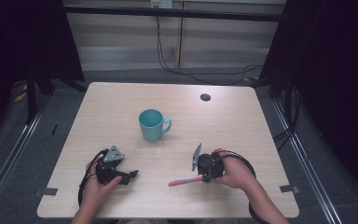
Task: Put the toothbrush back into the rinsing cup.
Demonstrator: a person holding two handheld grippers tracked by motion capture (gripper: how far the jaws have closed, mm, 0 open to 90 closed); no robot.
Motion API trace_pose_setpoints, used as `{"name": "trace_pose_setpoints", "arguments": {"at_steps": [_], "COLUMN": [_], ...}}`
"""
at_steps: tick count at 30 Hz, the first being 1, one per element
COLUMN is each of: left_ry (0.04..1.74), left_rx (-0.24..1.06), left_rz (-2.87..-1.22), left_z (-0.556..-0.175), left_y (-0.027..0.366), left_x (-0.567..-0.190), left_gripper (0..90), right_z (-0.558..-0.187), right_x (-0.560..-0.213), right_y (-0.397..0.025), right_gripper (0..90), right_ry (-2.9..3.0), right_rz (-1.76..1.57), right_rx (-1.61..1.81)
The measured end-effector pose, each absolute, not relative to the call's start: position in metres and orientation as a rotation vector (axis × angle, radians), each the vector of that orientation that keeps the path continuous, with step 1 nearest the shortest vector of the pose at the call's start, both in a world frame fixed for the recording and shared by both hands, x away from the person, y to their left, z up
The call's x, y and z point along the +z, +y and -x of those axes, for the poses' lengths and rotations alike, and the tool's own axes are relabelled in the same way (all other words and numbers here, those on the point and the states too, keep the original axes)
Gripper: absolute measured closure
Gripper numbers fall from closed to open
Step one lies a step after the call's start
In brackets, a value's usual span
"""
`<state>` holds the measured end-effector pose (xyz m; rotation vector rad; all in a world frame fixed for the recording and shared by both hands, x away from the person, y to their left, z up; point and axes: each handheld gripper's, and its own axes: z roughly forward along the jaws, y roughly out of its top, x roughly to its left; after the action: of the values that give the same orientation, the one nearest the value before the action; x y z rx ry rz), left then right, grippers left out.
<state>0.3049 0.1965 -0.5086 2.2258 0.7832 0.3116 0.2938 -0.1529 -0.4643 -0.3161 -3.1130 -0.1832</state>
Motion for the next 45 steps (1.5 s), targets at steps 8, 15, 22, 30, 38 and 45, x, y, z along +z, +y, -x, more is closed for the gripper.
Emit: {"name": "trace_pose_setpoints", "arguments": {"at_steps": [8, 15, 22, 30, 38, 45], "left_ry": [0.783, 0.781, 0.751, 0.746, 0.697, 0.617], "left_rx": [0.311, 0.31, 0.287, 0.267, 0.214, 0.217], "left_rz": [-2.225, -2.227, -2.264, -2.279, -2.368, -2.46], "left_z": [-0.305, -0.305, -0.306, -0.312, -0.317, -0.321], "left_y": [0.196, 0.196, 0.191, 0.186, 0.177, 0.158], "left_x": [-0.509, -0.509, -0.51, -0.509, -0.497, -0.478], "left_gripper": [14.7, 14.6, 4.4, 0.0, 21.4, 18.4], "right_z": [-0.294, -0.296, -0.301, -0.306, -0.309, -0.31], "right_x": [-0.457, -0.447, -0.437, -0.43, -0.429, -0.428], "right_y": [-0.164, -0.17, -0.174, -0.179, -0.181, -0.18], "right_gripper": [83.6, 83.6, 83.6, 83.6, 83.6, 83.6], "right_ry": [-3.149, -3.153, -3.169, -3.169, -3.177, -3.174], "right_rz": [0.352, 0.377, 0.372, 0.422, 0.413, 0.437], "right_rx": [-0.184, -0.212, -0.235, -0.251, -0.222, -0.198]}}
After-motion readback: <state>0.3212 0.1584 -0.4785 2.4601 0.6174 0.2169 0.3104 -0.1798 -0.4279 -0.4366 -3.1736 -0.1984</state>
